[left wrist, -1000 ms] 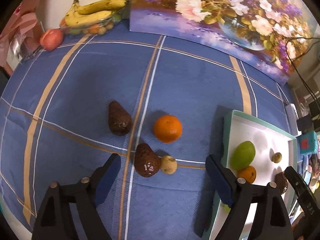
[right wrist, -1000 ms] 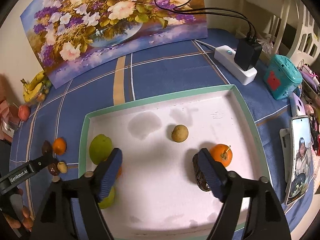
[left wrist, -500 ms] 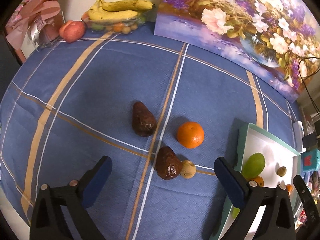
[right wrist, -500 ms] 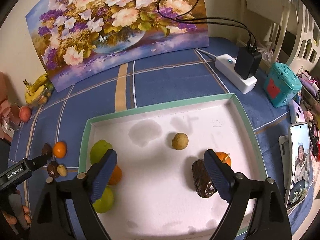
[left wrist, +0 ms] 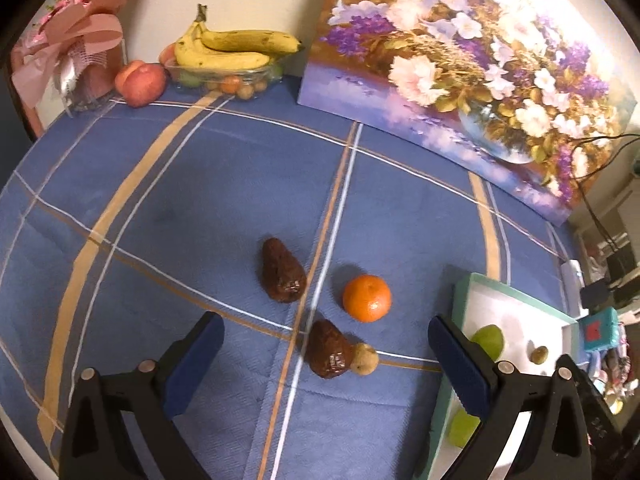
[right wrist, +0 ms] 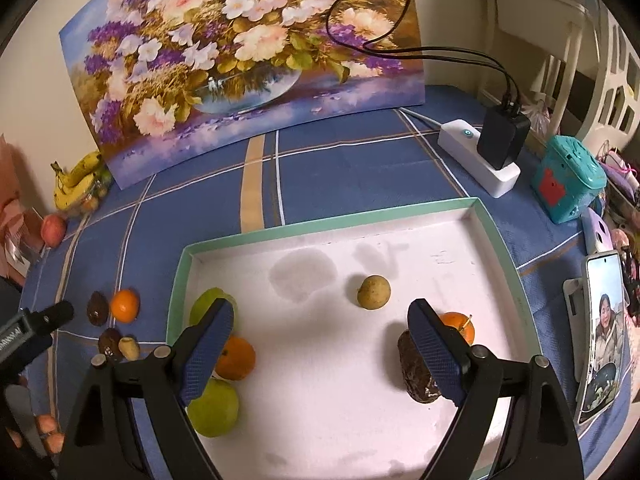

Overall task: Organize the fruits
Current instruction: 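Withdraw both open tools from the tray toward the remaining fruit, then grasp a dark brown fruit with the left tool while the right tool grasps an orange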

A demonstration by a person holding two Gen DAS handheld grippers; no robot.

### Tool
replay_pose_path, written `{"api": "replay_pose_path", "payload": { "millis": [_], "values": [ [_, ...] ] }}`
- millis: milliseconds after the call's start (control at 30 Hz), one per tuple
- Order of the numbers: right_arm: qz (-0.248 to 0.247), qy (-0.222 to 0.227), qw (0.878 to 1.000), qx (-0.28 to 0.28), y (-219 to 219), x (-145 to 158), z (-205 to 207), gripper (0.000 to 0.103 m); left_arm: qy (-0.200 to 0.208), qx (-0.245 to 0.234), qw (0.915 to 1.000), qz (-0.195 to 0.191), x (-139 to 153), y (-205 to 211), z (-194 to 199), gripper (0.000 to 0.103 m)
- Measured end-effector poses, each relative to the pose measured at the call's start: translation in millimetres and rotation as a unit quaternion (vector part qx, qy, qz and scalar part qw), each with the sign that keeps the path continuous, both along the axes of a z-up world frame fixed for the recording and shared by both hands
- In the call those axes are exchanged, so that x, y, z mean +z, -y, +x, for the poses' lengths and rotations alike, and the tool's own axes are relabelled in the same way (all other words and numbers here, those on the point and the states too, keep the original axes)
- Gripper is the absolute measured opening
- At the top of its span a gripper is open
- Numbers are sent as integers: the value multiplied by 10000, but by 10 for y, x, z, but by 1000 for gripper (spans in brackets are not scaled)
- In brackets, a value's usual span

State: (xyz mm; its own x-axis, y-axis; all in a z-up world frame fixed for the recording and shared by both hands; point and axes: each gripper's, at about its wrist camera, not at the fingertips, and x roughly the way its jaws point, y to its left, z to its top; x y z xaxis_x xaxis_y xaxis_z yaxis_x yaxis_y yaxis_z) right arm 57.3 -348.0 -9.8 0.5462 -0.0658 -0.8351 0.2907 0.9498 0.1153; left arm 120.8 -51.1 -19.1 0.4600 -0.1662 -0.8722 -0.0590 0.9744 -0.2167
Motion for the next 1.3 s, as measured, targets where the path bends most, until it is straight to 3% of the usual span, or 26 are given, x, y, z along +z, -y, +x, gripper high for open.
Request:
{"api": "replay_pose_path", "payload": {
  "millis": [133, 400, 533, 1000, 1300],
  "values": [
    [7, 39, 10000, 8, -29, 4, 8, 89, -64, -129, 9996, -245, 14, -27, 22, 103],
    [-160, -47, 9998, 142, -181, -9, 52, 89, 181, -238, 9993, -235, 127, -90, 22, 103],
    [-113, -1, 9998, 162, -268, 6, 84, 89, 271, -152, 9993, -201, 167, -216, 42, 103],
    [400, 153, 9960, 779, -775, 21, 303, 89, 261, 537, 9964, -606, 218, -912, 167, 102],
    [558, 44, 9912, 1202, -1193, 58, 484, 87, 220, 578, 9958, -682, 190, -1084, 272, 95]
  ]
}}
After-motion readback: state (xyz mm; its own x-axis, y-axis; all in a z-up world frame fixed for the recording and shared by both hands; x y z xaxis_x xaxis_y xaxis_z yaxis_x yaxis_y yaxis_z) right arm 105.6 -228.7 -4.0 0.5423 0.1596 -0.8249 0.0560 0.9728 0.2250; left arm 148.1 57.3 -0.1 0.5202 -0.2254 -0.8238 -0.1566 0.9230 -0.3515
